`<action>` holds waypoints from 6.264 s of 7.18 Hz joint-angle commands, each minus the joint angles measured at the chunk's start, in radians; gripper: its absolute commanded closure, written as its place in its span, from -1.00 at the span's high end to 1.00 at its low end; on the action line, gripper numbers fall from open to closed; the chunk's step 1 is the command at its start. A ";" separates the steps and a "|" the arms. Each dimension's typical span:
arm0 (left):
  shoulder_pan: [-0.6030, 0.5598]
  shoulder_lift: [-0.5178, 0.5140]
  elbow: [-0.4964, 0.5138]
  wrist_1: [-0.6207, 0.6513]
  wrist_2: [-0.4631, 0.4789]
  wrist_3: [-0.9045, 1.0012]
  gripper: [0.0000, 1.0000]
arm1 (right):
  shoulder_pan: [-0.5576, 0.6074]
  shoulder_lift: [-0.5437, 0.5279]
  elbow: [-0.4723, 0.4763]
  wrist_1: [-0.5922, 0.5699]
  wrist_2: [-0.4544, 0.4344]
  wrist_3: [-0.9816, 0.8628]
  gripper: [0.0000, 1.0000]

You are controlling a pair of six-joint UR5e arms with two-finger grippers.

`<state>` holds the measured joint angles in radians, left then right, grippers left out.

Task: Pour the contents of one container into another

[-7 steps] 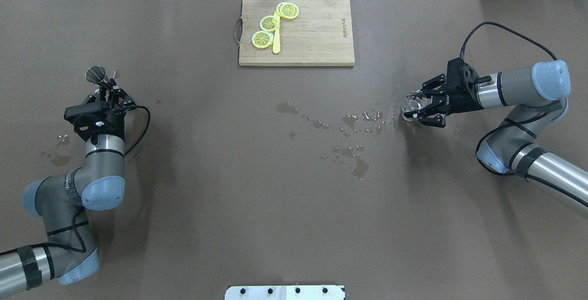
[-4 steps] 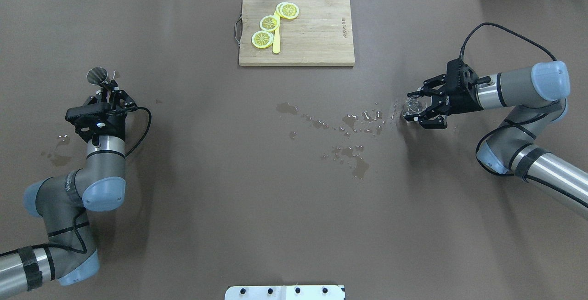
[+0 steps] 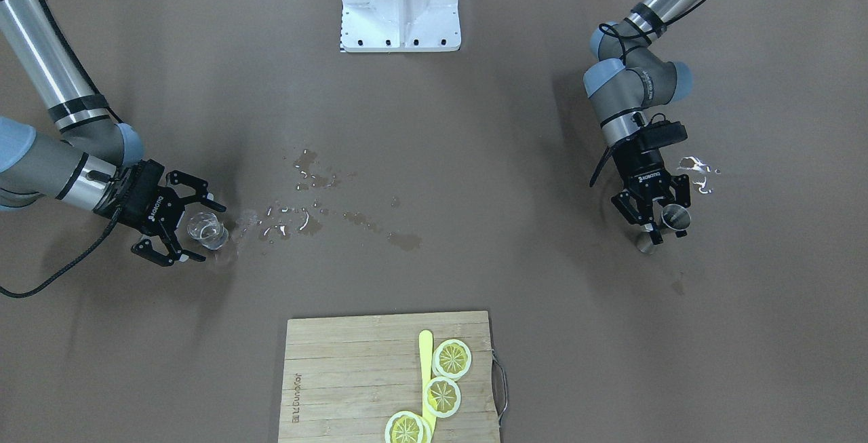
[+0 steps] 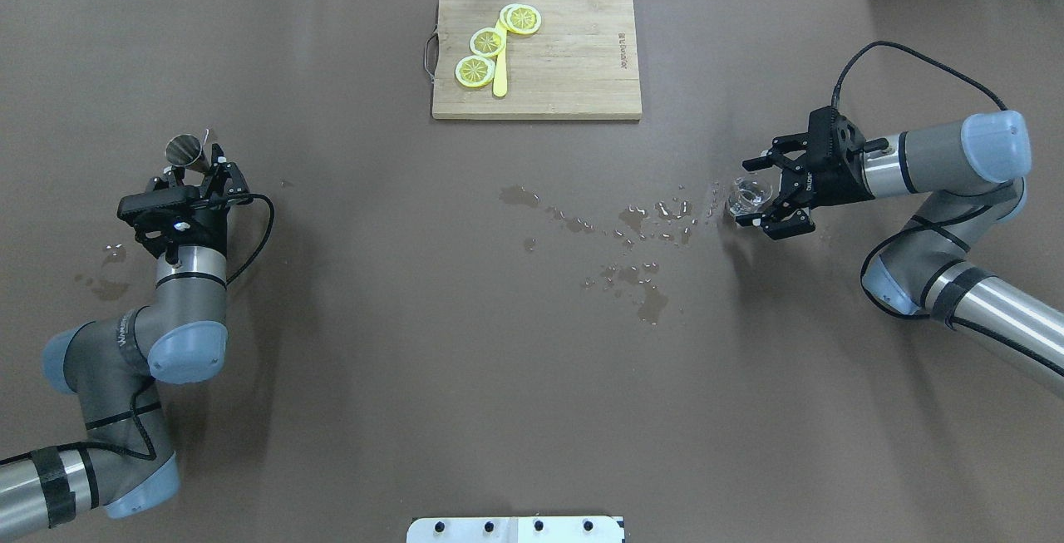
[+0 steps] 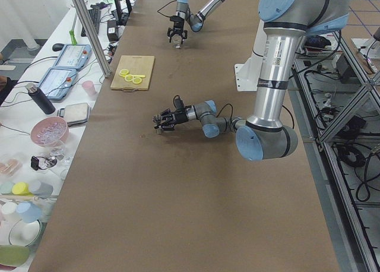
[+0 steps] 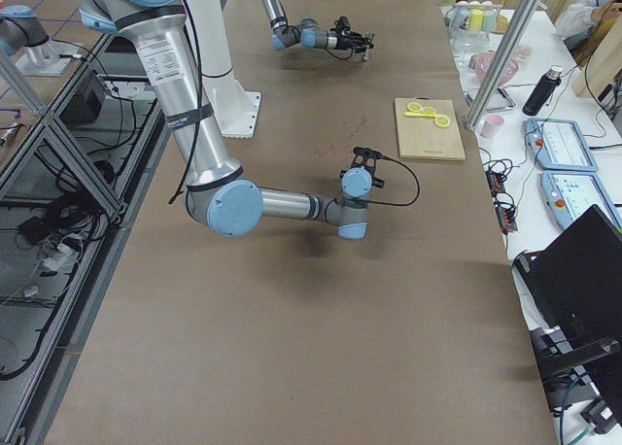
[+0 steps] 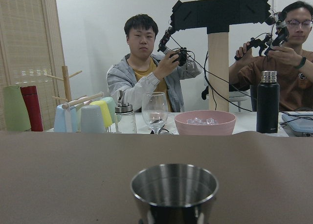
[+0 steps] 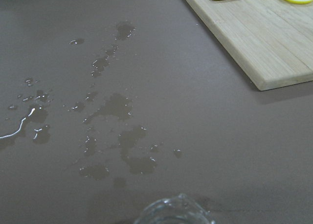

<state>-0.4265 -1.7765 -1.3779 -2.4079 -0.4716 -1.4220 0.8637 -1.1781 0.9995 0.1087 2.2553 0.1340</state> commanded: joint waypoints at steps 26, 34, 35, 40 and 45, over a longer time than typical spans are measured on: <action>-1.146 0.301 -0.262 0.533 -1.926 1.292 0.98 | 0.448 -0.011 0.360 -1.564 -0.063 0.038 0.99; -1.181 0.299 -0.293 0.647 -1.882 1.342 0.98 | 0.664 -0.472 0.675 -1.621 0.027 0.050 0.99; -1.181 0.299 -0.293 0.647 -1.882 1.342 0.98 | 0.682 -0.498 0.692 -1.621 0.029 0.050 0.99; -1.181 0.299 -0.291 0.647 -1.880 1.342 0.98 | 0.690 -0.500 0.697 -1.615 0.036 0.039 0.99; -1.181 0.299 -0.293 0.647 -1.882 1.342 0.98 | 0.693 -0.502 0.699 -1.609 0.036 0.038 0.99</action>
<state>-1.6076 -1.4772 -1.6699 -1.7610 -2.3529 -0.0798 1.5562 -1.6786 1.6980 -1.5010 2.2918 0.1719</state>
